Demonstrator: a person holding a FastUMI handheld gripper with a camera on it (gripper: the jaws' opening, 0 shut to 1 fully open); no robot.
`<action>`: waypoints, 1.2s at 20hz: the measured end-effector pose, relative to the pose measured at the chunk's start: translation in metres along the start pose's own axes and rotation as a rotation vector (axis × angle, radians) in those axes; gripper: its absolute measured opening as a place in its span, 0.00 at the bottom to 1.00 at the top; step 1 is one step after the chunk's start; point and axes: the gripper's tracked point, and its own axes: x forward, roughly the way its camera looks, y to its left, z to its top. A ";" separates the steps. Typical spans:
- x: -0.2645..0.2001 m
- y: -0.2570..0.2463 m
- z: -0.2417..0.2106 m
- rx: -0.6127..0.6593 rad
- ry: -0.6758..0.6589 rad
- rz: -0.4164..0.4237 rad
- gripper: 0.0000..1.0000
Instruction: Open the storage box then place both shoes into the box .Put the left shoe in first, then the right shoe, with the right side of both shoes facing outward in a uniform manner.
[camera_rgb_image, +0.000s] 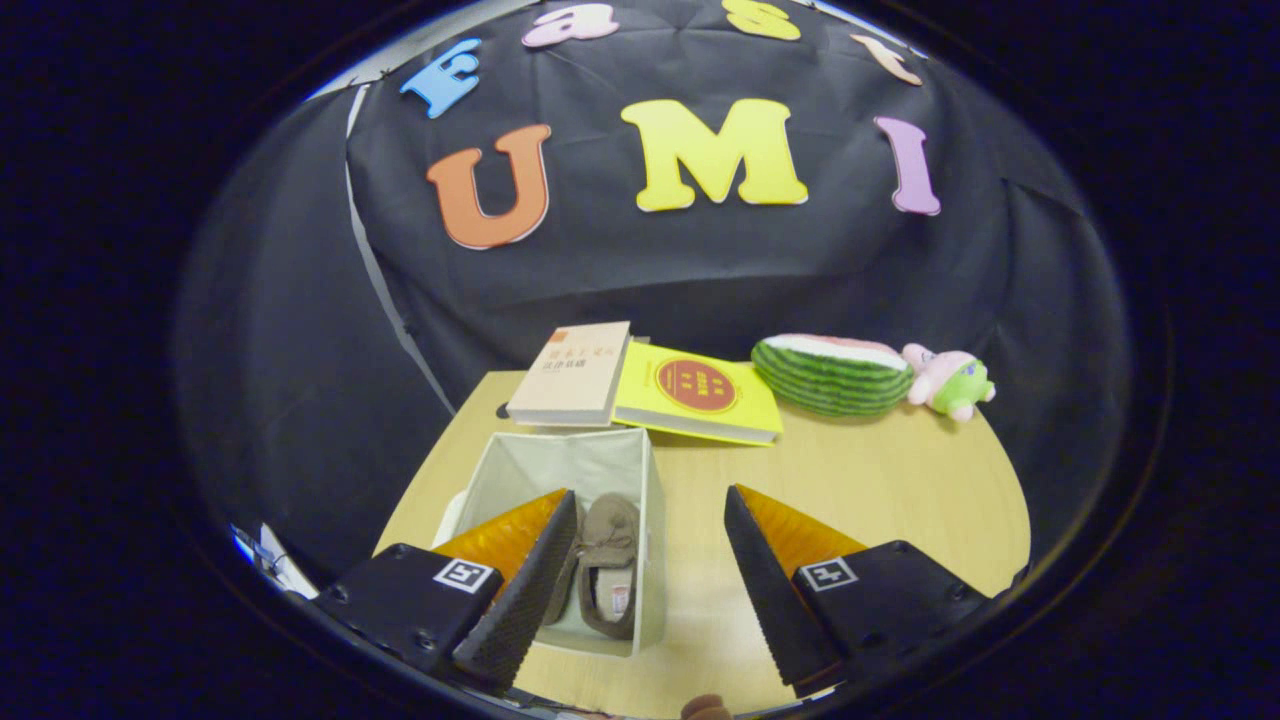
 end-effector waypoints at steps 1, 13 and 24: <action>-0.010 -0.002 0.006 -0.007 -0.032 -0.001 0.96; -0.158 -0.062 0.034 0.018 -0.405 -0.112 1.00; -0.244 -0.102 0.004 0.024 -0.589 -0.226 1.00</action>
